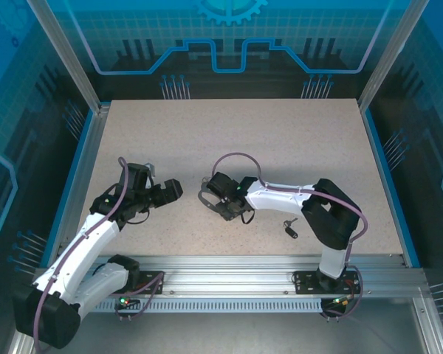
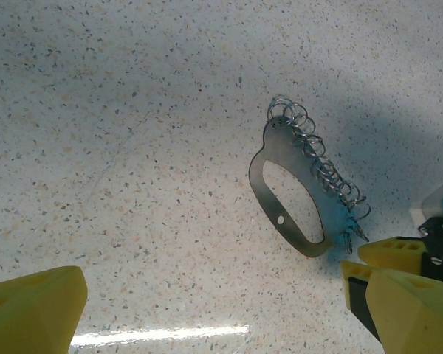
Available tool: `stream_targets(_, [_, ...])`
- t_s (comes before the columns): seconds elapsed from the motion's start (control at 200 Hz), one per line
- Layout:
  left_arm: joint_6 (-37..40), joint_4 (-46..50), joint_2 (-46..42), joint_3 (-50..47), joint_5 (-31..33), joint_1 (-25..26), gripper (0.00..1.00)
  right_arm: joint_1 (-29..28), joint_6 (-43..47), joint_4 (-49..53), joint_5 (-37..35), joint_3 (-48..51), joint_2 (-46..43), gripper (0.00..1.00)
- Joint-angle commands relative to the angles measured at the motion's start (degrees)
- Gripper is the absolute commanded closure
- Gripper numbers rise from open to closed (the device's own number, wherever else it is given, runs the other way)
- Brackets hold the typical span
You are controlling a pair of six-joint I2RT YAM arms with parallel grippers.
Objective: Put the keys on the keyring
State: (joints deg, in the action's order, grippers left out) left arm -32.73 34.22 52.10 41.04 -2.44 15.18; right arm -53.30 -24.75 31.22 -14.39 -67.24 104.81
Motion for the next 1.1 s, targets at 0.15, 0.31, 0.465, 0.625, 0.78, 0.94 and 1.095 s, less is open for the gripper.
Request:
stream_targets(0.15, [-0.06,0.24,-0.75,-0.34,-0.39,0.29,0.01,-0.23,0.46,0.46,-0.63,-0.83,2.12,0.68])
stream_targets(0.31, [-0.06,-0.03,-0.42,-0.47,-0.55,0.27,0.01,0.66,0.74,0.27,-0.75,-1.09,2.41,0.68])
stream_targets(0.465, [-0.06,-0.29,-0.16,-0.65,-0.55,0.29,0.01,1.64,1.32,0.33,-0.55,-1.79,3.07,0.68])
stream_targets(0.625, [-0.07,-0.63,0.38,-0.83,-0.78,0.29,0.01,2.34,1.7,0.31,-0.55,-2.41,3.19,0.68])
stream_targets(0.78, [-0.23,-1.33,0.89,-0.96,-0.86,0.29,0.01,2.43,2.08,0.72,-0.48,-3.78,4.09,0.68])
stream_targets(0.94, [-0.34,-2.1,1.07,-1.45,-1.12,0.29,0.01,2.65,2.69,1.82,-0.51,-6.25,6.63,0.68])
stream_targets(1.095, [0.11,-2.03,1.99,-1.46,-1.47,0.29,0.01,2.9,2.79,1.74,-0.56,-7.15,7.62,0.74])
